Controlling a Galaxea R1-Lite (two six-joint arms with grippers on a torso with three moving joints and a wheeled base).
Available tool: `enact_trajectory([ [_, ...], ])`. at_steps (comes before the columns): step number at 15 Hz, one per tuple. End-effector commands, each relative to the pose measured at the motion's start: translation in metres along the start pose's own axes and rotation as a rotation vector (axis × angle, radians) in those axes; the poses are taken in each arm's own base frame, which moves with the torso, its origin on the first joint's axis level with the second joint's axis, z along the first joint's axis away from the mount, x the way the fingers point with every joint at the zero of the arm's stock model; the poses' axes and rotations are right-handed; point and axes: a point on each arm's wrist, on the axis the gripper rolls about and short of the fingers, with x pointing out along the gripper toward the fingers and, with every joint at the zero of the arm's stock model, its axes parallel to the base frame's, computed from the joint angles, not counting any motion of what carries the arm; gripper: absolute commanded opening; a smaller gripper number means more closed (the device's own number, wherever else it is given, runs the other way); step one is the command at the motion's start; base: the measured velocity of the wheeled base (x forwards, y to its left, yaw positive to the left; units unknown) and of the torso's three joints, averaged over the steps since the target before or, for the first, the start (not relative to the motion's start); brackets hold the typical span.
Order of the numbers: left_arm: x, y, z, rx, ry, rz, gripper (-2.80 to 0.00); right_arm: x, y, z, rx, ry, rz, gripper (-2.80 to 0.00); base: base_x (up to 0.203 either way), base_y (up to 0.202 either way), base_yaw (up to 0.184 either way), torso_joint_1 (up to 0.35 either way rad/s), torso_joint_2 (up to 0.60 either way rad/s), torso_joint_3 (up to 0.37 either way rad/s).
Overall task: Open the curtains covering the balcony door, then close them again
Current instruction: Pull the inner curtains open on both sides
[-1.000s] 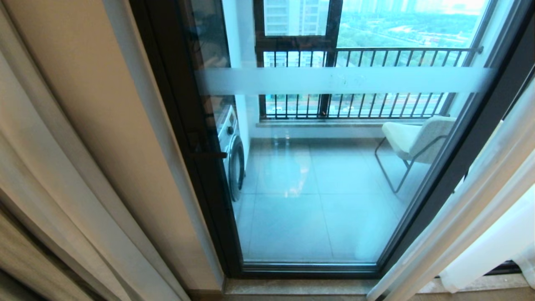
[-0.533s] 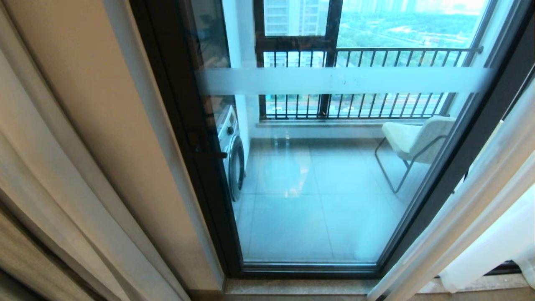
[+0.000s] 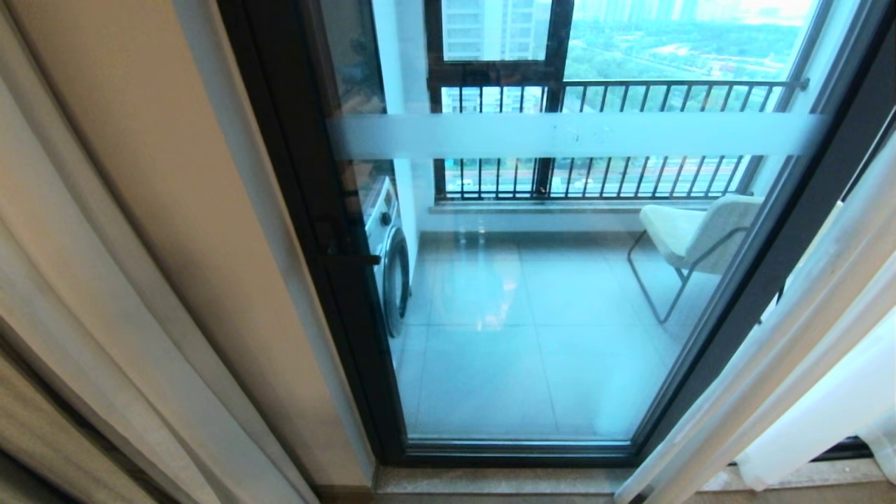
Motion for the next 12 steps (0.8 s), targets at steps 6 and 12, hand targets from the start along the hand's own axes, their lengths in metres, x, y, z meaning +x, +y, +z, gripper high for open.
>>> enact_trajectory([
  [6,-0.041,0.004,-0.042,0.073,0.111,-0.128,-2.80,0.000,0.000,0.000,0.000,0.000,0.000,-2.80,0.000,0.000,0.000,0.000,0.00,0.000],
  [12,-0.047,0.004,-0.067,0.122,0.353,-0.149,-2.80,0.000,0.000,0.000,0.000,0.000,0.000,-2.80,0.000,0.000,0.000,0.000,0.00,0.000],
])
